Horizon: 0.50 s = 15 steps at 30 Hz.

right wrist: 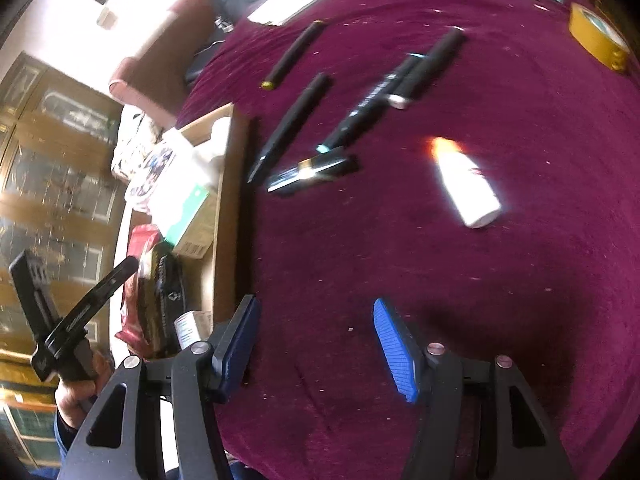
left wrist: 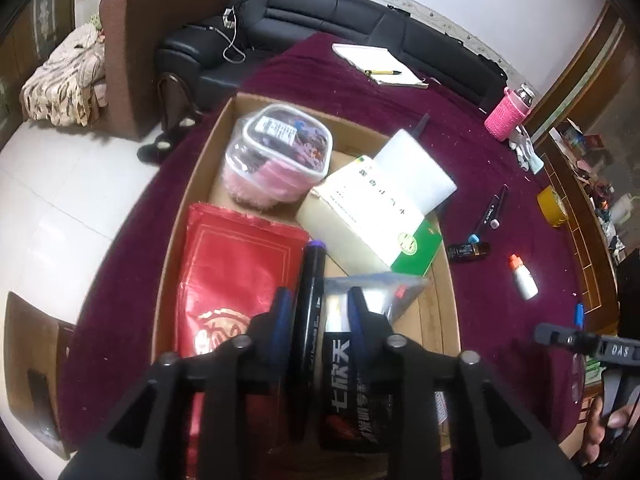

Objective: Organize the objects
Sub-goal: 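Withdraw both grippers from the box toward the remaining items on the table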

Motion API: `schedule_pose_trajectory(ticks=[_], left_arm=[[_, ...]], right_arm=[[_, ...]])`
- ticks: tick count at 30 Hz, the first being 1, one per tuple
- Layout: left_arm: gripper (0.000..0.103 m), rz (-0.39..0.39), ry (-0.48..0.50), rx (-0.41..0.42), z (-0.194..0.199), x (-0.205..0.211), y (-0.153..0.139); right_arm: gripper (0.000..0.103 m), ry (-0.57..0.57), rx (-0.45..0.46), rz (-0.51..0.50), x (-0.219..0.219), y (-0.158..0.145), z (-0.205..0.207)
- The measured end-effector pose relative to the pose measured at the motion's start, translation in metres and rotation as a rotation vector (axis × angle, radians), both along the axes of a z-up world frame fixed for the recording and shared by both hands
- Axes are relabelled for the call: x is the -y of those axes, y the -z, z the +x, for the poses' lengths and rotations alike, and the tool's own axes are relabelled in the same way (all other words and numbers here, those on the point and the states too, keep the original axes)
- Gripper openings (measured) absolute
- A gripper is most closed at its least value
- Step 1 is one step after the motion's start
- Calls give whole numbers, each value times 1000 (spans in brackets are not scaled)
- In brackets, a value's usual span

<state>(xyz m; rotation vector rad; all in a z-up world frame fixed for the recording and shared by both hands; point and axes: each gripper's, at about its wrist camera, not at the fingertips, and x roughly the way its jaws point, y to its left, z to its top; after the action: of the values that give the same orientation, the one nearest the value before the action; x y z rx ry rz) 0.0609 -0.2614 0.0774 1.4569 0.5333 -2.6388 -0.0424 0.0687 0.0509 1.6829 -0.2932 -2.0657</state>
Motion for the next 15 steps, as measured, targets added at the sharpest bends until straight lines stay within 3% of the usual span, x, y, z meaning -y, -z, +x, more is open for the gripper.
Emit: schedule_pose_trajectory(ticks=[2,10,15], left_arm=[[49,-22,-2,-17,1,-2,-5],[49,-30,34,-61,-3,-16,-21],[49,-41,145,-99,-16,-47,-33]], right_arm=[[64,15,6,-4,-7,1,-2],[65,46,22,-5,-23,5,-8],[66,61,31,-6,-32,8,-9]])
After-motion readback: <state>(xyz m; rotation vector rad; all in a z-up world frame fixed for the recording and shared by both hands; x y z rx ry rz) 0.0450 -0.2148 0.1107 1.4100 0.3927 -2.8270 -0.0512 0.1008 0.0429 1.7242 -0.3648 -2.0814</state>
